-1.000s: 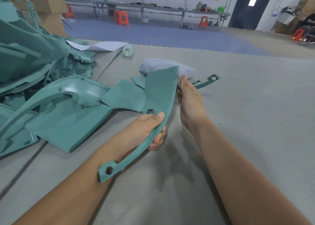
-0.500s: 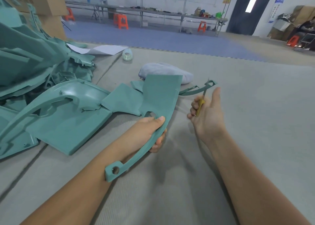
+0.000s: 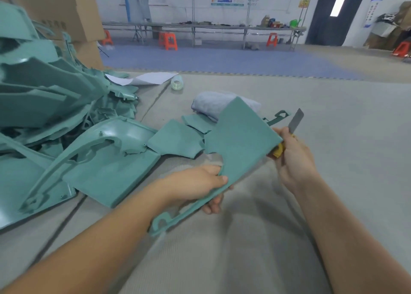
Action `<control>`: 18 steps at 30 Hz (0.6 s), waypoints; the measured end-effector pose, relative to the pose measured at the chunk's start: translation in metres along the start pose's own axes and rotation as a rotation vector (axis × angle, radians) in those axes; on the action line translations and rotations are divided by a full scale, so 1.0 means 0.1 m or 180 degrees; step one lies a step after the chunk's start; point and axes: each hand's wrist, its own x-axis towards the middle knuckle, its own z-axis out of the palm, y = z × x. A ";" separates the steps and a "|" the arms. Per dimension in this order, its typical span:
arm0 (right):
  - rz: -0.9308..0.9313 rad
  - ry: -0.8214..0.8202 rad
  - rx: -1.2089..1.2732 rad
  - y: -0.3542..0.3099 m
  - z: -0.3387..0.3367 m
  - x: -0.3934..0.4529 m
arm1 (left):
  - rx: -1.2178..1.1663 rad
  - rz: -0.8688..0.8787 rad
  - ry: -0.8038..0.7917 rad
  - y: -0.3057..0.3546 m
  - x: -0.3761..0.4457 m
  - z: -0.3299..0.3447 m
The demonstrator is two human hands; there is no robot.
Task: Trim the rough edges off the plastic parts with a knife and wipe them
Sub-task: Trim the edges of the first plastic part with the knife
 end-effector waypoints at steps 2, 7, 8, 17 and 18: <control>0.0218 -0.0192 0.0227 -0.04 0.03 -0.02 | 0.0676 -0.0223 -0.0225 0.05 -0.03 -0.14; 0.0525 -0.0652 0.0261 -0.02 0.07 -0.10 | 0.1890 -0.0493 -0.0537 0.18 -0.03 -0.42; 0.0465 -0.0695 0.0217 -0.02 0.06 -0.11 | 0.2071 -0.0514 -0.0575 0.21 -0.03 -0.47; 0.0491 -0.0041 0.0185 -0.11 0.13 -0.15 | 0.4518 0.0169 0.1641 0.20 -0.16 -0.44; 0.0516 0.0015 0.0232 -0.13 0.13 -0.16 | 0.4307 0.0432 0.1736 0.17 -0.16 -0.36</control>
